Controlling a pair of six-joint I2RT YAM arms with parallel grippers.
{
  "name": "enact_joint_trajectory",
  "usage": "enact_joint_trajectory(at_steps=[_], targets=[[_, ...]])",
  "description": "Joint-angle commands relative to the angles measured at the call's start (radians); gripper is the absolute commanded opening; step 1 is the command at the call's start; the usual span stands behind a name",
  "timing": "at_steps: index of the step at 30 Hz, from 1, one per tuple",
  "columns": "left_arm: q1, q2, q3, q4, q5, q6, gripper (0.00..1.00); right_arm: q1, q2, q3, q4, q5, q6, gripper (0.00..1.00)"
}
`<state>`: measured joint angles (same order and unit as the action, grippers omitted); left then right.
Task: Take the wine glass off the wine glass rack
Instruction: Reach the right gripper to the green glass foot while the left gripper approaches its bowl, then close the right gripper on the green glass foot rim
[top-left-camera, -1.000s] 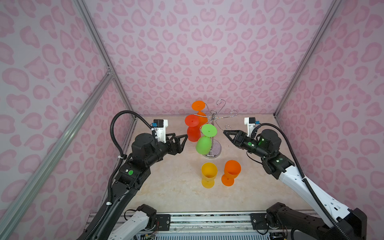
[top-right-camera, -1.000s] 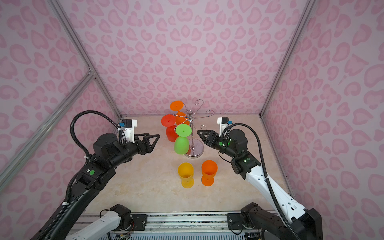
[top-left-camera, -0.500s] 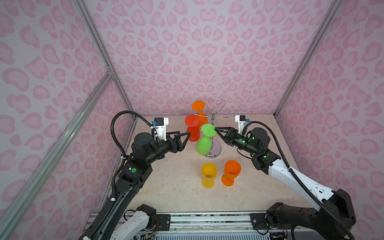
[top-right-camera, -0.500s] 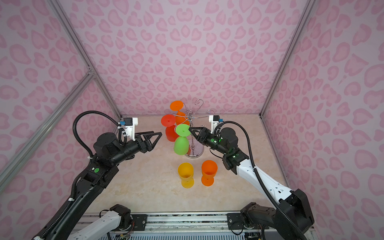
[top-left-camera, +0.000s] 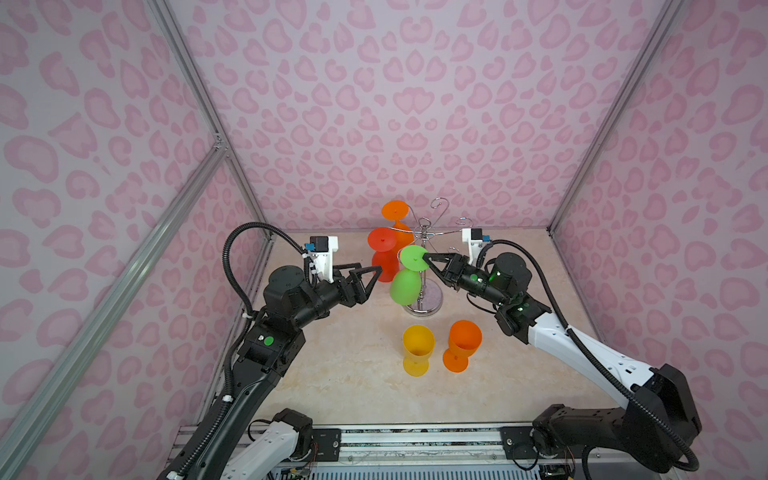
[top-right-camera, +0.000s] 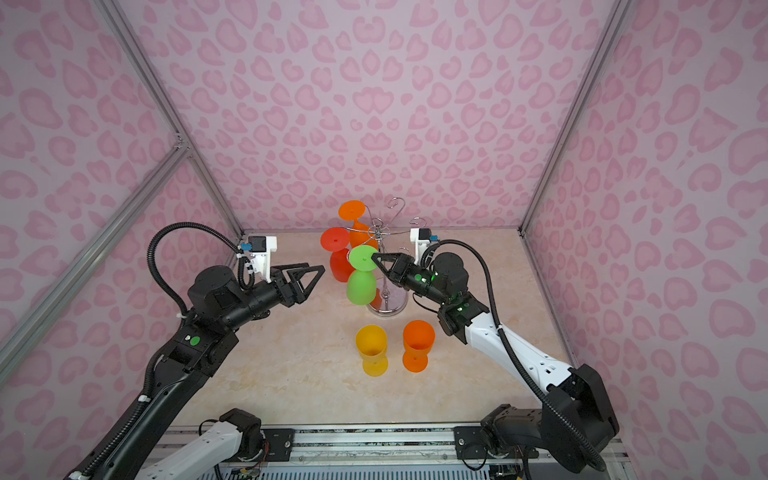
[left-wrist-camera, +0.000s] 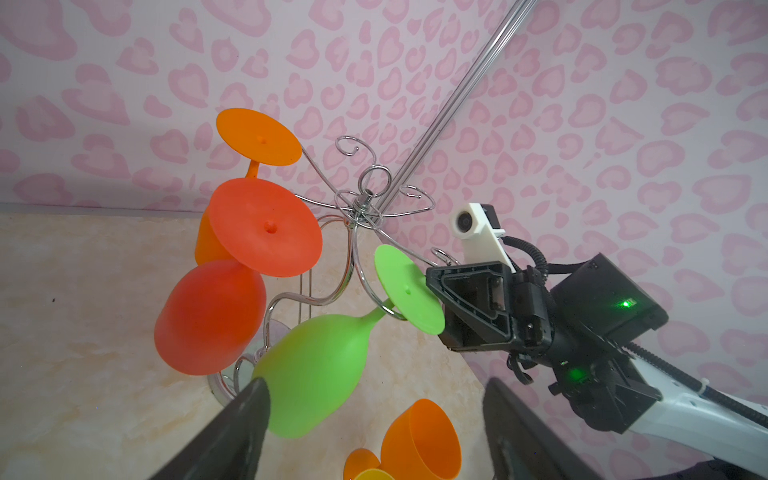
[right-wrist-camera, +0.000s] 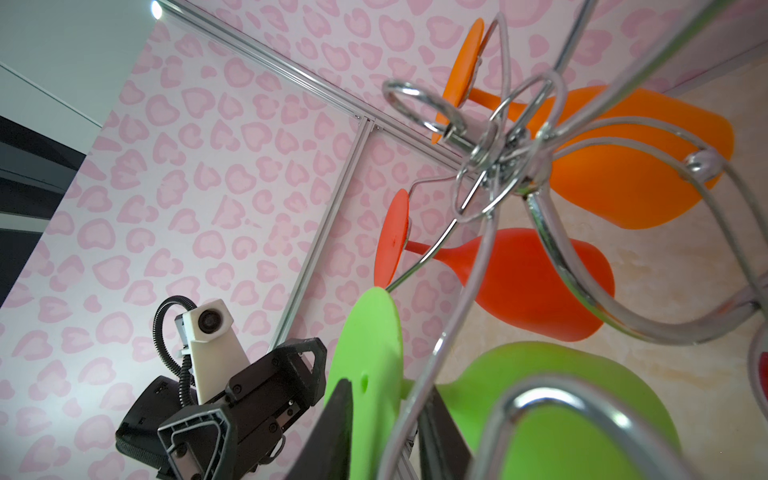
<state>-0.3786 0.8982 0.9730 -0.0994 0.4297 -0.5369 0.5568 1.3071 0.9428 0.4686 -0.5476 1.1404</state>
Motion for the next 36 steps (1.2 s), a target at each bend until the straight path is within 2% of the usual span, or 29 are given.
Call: enact_joint_trajectory(at_steps=[1, 16, 36], targets=[[0.003, 0.001, -0.003, 0.034, 0.015, 0.014, 0.82, 0.001, 0.003, 0.011, 0.02, -0.004, -0.008, 0.25], [0.005, 0.005, -0.004, 0.033, 0.02, 0.014, 0.82, 0.002, -0.02, 0.022, -0.038, 0.001, -0.016, 0.08], [0.007, 0.041, 0.023, 0.026, 0.04, 0.019, 0.82, 0.002, -0.049, 0.086, -0.184, 0.019, -0.019, 0.0]])
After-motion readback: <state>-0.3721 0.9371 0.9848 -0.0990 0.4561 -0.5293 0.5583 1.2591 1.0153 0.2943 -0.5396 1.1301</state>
